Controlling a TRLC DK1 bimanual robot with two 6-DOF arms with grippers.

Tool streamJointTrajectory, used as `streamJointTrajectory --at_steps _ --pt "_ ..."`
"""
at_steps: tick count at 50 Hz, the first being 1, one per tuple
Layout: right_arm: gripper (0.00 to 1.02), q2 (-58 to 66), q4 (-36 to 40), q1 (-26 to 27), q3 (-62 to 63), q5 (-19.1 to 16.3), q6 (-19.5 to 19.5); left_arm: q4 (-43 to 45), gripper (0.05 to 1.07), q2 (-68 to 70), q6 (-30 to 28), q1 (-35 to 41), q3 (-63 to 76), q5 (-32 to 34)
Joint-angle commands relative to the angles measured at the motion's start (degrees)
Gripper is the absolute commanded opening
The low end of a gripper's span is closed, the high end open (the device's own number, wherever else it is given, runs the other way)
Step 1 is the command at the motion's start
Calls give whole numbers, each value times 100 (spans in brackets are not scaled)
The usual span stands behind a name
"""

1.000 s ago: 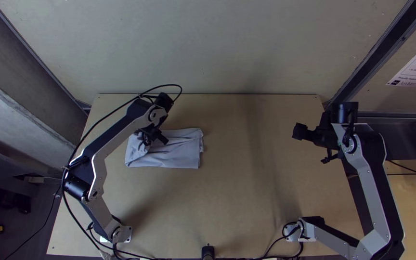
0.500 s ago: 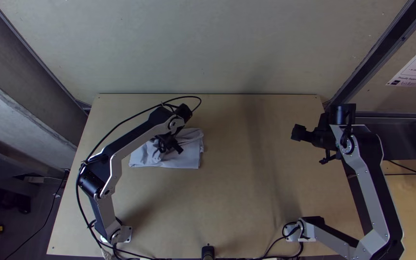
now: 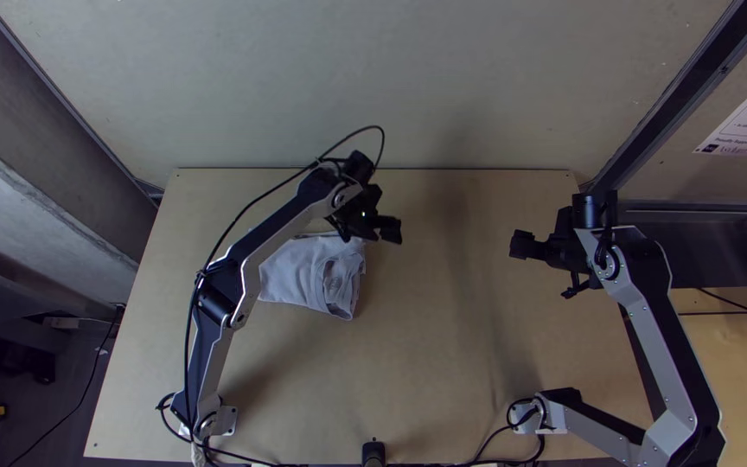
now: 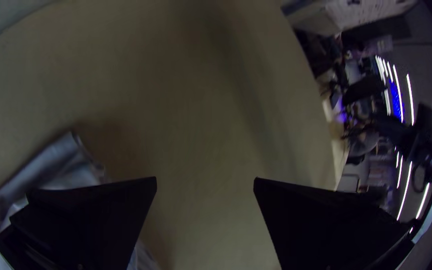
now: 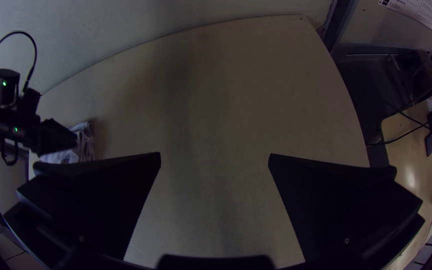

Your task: Fold the t-shirt

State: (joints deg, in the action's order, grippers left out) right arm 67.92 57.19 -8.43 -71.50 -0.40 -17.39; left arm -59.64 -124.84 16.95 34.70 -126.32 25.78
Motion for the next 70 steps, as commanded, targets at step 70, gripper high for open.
streamJointTrajectory --at_steps 70 --pt "99 -1650 -3548 1282 -637 190 1818 2984 103 6402 -1827 -3382 4239 -2402"
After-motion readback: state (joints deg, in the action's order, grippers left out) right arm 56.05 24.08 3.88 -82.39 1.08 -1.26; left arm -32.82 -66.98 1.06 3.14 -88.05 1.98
